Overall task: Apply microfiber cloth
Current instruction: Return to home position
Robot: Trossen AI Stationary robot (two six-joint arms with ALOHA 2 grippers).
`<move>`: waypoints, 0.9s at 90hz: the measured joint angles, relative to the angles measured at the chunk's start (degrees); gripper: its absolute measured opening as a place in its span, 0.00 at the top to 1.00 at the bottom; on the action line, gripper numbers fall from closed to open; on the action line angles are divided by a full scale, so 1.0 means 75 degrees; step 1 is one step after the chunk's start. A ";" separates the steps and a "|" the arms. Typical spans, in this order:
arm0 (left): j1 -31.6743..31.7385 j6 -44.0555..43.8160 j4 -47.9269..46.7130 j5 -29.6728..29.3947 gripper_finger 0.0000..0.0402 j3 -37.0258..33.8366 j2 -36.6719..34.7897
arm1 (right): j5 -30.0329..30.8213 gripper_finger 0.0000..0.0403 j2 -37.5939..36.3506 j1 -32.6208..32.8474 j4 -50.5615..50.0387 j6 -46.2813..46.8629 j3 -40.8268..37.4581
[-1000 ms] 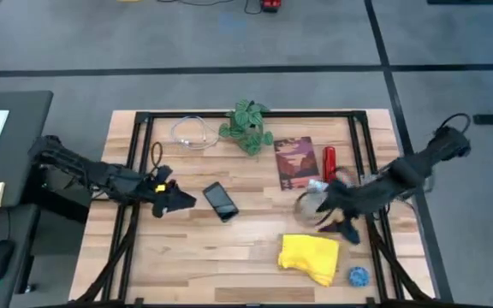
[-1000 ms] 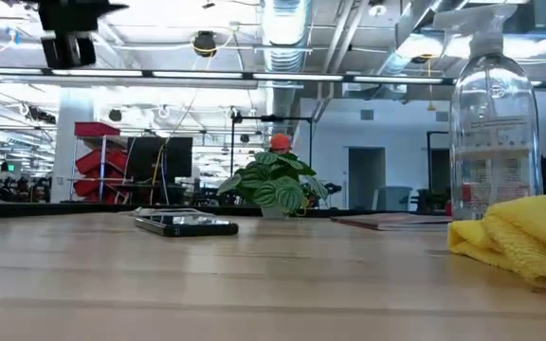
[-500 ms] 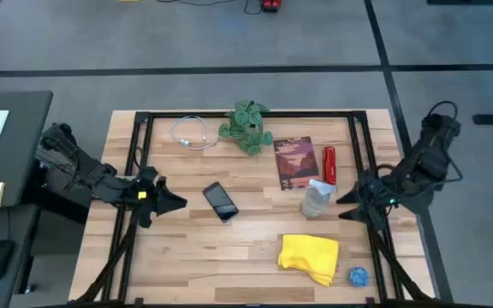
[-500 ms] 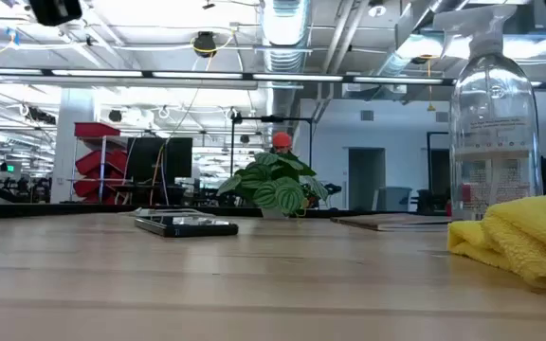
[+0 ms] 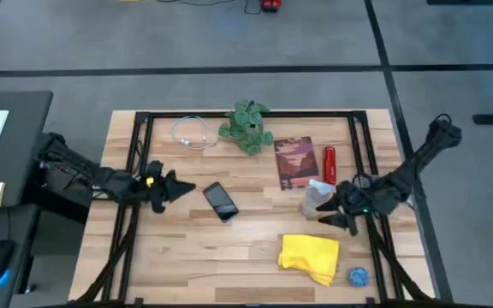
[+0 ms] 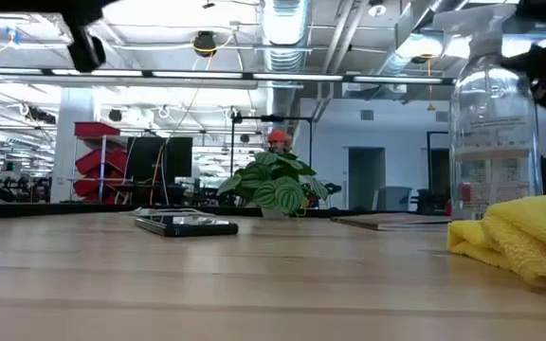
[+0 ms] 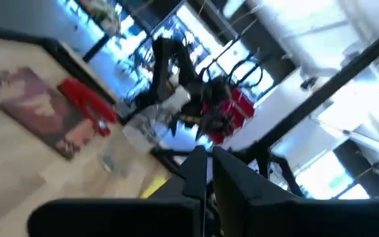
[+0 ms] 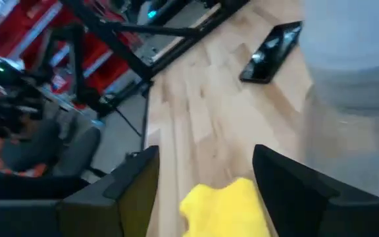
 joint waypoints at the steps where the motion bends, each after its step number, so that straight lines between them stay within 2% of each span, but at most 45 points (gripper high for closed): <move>1: 0.0083 -0.0013 0.0026 0.0073 1.00 -0.0039 -0.0017 | -0.0106 0.47 -0.0001 -0.0088 0.0057 -0.0043 -0.0033; 15: 0.1107 -0.0234 0.0089 0.1136 1.00 -0.0423 -0.0294 | -0.1425 0.53 0.0019 -0.1337 0.0908 -0.0670 -0.0357; 28: 0.1624 0.0366 -0.0043 0.1602 1.00 -0.0435 -0.0581 | -0.2156 0.57 0.0028 -0.2234 0.1035 -0.1333 -0.0381; 55: 0.1771 0.0943 -0.1442 0.1921 1.00 -0.0438 -0.1764 | -0.2755 0.62 0.0050 -0.3210 0.1139 -0.1604 -0.0381; 73: 0.1771 0.1428 -0.2480 0.1962 1.00 -0.0438 -0.2856 | -0.2773 0.67 0.0240 -0.3726 0.1326 -0.2128 -0.0390; 81: 0.1771 0.1692 -0.2888 0.2071 1.00 -0.0438 -0.3220 | -0.2794 0.70 0.0350 -0.3952 0.1847 -0.2266 -0.0623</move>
